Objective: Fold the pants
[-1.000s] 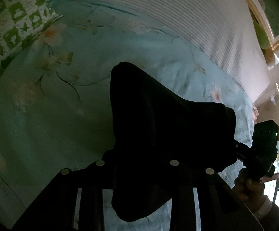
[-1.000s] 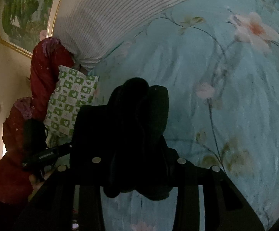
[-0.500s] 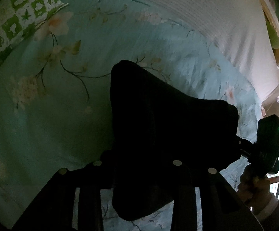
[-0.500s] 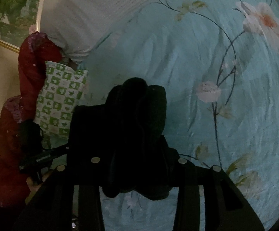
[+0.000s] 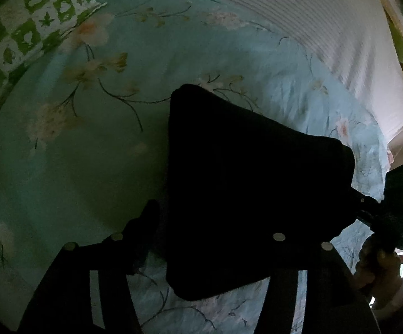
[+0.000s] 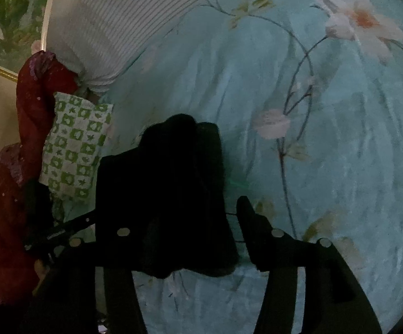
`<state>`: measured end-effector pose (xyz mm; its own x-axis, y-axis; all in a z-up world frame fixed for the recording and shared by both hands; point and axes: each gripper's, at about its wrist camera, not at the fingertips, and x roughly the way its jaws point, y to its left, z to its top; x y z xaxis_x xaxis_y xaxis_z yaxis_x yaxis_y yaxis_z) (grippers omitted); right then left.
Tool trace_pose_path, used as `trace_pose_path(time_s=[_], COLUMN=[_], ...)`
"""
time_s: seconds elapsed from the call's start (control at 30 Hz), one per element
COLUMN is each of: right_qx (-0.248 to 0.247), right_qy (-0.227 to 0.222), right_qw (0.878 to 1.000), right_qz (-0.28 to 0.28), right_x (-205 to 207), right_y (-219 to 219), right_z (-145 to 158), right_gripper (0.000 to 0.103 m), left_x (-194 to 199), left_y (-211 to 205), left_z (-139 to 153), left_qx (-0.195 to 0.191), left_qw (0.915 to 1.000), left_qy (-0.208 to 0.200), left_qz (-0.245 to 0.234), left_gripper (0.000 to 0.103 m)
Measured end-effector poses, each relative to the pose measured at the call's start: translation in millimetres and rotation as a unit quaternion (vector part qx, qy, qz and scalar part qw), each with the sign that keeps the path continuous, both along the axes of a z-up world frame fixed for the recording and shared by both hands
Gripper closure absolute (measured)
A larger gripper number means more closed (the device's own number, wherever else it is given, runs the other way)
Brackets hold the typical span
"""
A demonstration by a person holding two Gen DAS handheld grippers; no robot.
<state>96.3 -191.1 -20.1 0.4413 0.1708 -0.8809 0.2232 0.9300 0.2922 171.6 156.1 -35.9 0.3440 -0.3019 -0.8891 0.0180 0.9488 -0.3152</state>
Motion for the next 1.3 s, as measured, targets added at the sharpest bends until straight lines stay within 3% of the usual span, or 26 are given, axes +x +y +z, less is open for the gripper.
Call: trace_pose_path(time_s=[0.23,0.53,0.83,1.07,1.3], right_qx=[-0.037,-0.083,-0.148,-0.202,-0.231], right_qy=[-0.012,-0.033,-0.052,-0.058,-0.061], right_qw=[0.999,0.996,0.986,0.974,0.964], right_qz=[-0.008,0.004,0.051,0.086,0.118], right_x=[-8.9,-25.0,-45.1,-56.8,-66.9], right_y=[12.9,42.1,80.6,104.6,121.5], right_z=[13.4,32.4,38.1,33.0,23.1], right_gripper=[0.04,0.026,0.022,0.019,0.014], left_x=[-14.4,-44.7,-75.5,-89.3,-107.5], left_y=[-5.6,-14.9,-28.6,-39.0,-35.3], left_z=[6.3,18.9,29.7,23.1,25.6], left_qx=[0.024,0.057,0.142,0.155,0.163], left_qw=[0.9996,0.9967,0.9851,0.9836,0.9794], left_qy=[-0.017,-0.052,-0.088,-0.084,-0.107], left_qz=[0.003,0.026,0.043,0.036,0.053], left_gripper=[0.036,0.035,0.03,0.028,0.02])
